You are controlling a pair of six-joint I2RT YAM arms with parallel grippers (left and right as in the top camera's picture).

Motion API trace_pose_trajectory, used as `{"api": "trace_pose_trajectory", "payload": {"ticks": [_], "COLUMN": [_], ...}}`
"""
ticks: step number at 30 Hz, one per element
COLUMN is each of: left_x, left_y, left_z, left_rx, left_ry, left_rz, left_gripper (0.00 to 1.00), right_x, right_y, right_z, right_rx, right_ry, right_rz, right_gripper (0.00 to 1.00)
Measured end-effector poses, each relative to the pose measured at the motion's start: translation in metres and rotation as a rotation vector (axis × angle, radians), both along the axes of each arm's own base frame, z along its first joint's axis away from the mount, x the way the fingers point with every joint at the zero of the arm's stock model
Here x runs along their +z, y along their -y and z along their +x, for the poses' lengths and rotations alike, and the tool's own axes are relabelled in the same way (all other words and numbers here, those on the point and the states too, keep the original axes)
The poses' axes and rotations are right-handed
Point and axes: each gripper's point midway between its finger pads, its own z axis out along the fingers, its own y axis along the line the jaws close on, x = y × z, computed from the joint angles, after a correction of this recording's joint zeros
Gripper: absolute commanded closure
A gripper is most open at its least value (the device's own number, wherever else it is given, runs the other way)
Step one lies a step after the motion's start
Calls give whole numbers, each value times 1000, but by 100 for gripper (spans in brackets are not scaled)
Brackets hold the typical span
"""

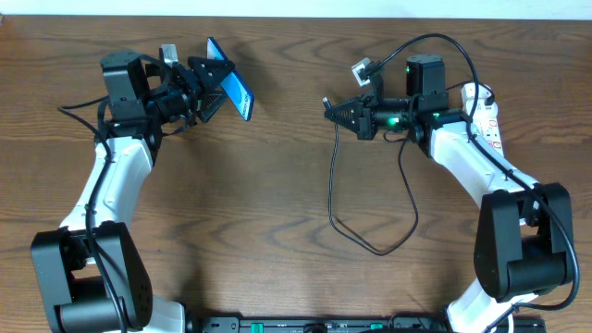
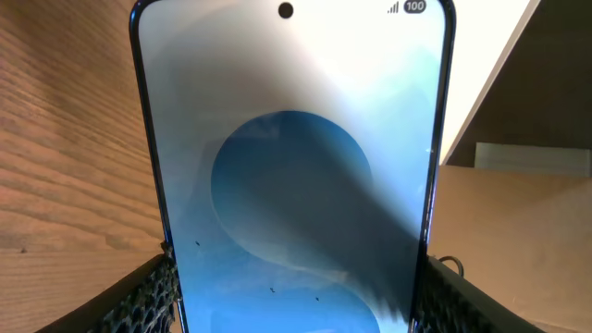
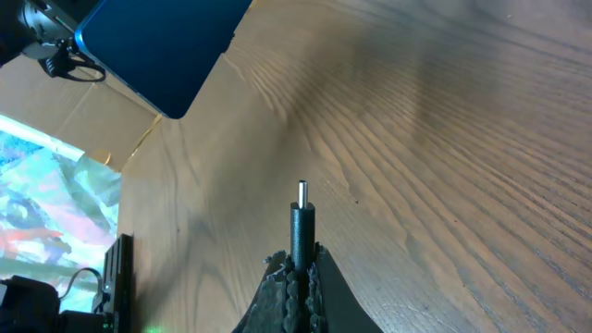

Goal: Plug charger to phone and switch on socket
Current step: 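Carry the connector toward the phone's bottom with the right gripper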

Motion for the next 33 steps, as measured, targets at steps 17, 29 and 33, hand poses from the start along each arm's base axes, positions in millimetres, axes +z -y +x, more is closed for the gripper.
{"api": "trace_pose_trajectory", "payload": {"ticks": [17,29,33], "left_x": [0,0,0], "left_y": [0,0,0], "left_z": [0,0,0], "left_rx": [-2,-2,-1], "left_ry": [6,6,5], "left_rz": [5,5,5], "left_gripper": [93,93,93], "right_x": [-26,-79,-87], "right_y": [15,61,58], "right_z": [13,32,29], "right_rx": [-158,-554,-617], "right_ry": [-107,-265,-255], "right_rz": [-119,-424,-509], "right_gripper": [99,99,99]}}
